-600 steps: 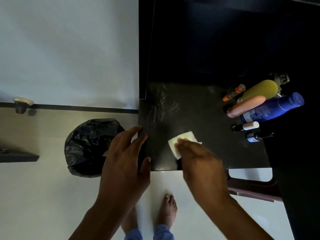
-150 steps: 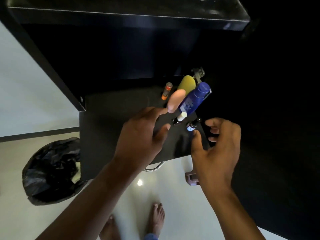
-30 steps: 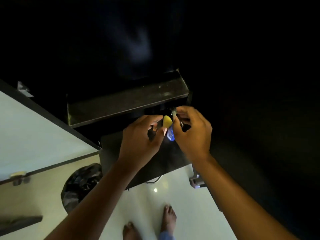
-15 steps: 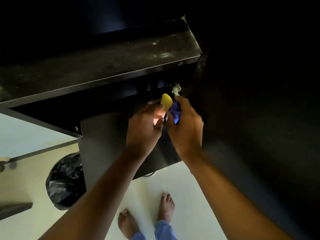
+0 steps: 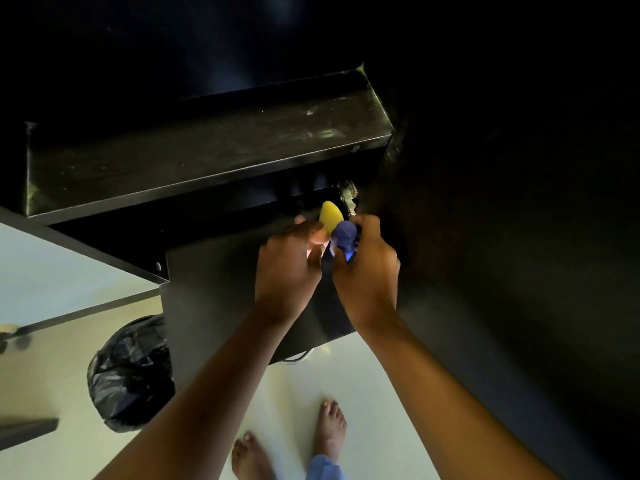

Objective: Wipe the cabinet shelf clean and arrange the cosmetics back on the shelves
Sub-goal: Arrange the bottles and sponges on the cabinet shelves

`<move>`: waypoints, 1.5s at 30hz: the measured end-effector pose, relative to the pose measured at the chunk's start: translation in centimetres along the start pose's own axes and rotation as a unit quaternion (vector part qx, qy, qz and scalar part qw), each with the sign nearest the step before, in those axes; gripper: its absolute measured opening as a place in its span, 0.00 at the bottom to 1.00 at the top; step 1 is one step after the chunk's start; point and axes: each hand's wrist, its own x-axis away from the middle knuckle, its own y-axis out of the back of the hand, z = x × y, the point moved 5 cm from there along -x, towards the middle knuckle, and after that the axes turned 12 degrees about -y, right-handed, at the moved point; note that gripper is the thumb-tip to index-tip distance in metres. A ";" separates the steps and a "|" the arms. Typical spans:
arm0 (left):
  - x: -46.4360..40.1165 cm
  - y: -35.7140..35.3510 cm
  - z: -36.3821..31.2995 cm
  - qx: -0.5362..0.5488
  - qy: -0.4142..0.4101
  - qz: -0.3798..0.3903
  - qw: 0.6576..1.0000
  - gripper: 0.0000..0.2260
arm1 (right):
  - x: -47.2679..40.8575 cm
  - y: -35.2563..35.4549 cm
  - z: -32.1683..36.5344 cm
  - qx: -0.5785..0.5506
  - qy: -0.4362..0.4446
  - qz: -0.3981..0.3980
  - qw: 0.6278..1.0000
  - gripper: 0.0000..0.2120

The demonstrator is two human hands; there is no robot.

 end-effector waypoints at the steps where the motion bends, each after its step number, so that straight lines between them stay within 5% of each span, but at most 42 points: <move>1: 0.1 0.3 -0.3 -0.001 -0.003 -0.001 1.000 0.06 | 0.1 0.1 0.0 0.002 0.001 0.002 1.000 0.12; 10: 2.4 5.6 -1.0 0.022 0.053 0.020 0.998 0.17 | 3.0 3.0 2.3 -0.020 0.008 -0.007 1.000 0.16; 20: -1.2 20.7 -6.9 0.034 0.008 -0.063 0.997 0.17 | 5.5 10.4 14.7 -0.120 0.099 -0.015 0.988 0.26; 29: -3.4 30.3 -9.0 0.058 0.002 -0.105 0.993 0.18 | 5.7 15.7 26.3 -0.167 0.229 0.019 0.959 0.24; 36: -2.0 31.9 -6.7 0.053 0.068 -0.104 0.991 0.18 | 3.8 9.7 23.4 -0.104 0.151 0.125 0.975 0.23; 45: -1.9 30.7 -4.9 0.050 0.115 -0.099 0.987 0.19 | -0.5 5.4 23.7 -0.128 0.116 0.127 0.977 0.23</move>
